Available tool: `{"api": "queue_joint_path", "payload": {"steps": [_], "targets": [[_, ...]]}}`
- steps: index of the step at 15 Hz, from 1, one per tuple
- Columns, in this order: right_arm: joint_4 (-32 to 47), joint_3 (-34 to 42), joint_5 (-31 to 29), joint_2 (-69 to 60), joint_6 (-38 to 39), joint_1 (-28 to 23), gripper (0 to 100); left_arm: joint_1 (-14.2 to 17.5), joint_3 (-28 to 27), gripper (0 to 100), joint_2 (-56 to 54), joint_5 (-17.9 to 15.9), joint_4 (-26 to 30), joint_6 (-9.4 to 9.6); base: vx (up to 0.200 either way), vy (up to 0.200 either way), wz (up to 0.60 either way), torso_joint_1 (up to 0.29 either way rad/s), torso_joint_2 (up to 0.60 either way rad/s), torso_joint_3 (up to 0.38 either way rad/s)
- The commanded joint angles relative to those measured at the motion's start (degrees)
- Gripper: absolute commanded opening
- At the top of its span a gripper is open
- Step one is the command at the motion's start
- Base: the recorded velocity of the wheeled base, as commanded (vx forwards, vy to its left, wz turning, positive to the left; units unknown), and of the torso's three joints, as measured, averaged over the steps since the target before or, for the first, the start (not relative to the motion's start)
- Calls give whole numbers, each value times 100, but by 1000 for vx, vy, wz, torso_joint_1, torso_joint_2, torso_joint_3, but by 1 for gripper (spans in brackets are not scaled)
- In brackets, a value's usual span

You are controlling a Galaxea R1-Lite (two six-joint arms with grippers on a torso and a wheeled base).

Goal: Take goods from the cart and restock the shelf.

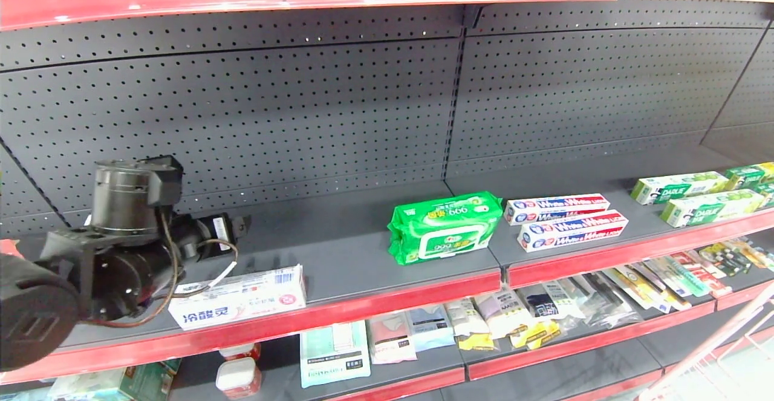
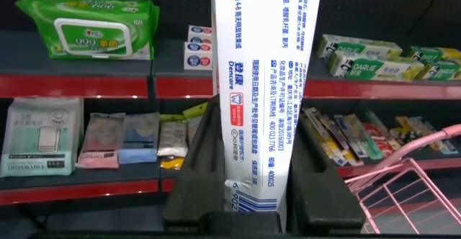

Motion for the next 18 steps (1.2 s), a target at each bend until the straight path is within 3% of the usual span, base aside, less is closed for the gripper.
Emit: {"api": "queue_joint_path", "payload": {"steps": [1,2,4,6,7,8,9,11,16,18], "targets": [[-2,41,2,154,-10,8,0,4,470,100,-1231,-67,79,213,0,0,0,0,0,0],[-2,94,2,225,-54,8,0,4,610,100,-1627,-173,272,292,0,0,0,0,0,0],[-11,24,10,708,-475,35,0,4,1067,100,-3262,-735,1379,678,0,0,0,0,0,0],[-11,-134,37,1033,-686,43,0,-4,1138,100,-4483,-1113,2373,872,0,0,0,0,0,0],[-20,-301,72,1253,-976,70,0,-4,1094,100,-5635,-1473,3392,1153,0,0,0,0,0,0],[-20,-389,72,1288,-1135,70,0,-4,1085,100,-6109,-1614,3779,1338,0,0,0,0,0,0],[-20,-547,72,1271,-1363,96,0,-4,1059,100,-7129,-1886,4614,1619,0,0,0,0,0,0],[-20,-539,63,1200,-1477,96,0,-13,909,100,-7999,-1974,5440,1882,0,0,0,0,0,0],[-28,-222,72,937,-1469,96,0,-4,953,100,-8649,-1957,5686,1900,0,0,0,0,0,0],[-28,-231,72,937,-1460,96,0,-4,1032,100,-8720,-1948,5686,2014,0,0,600,2,5,2]]}}
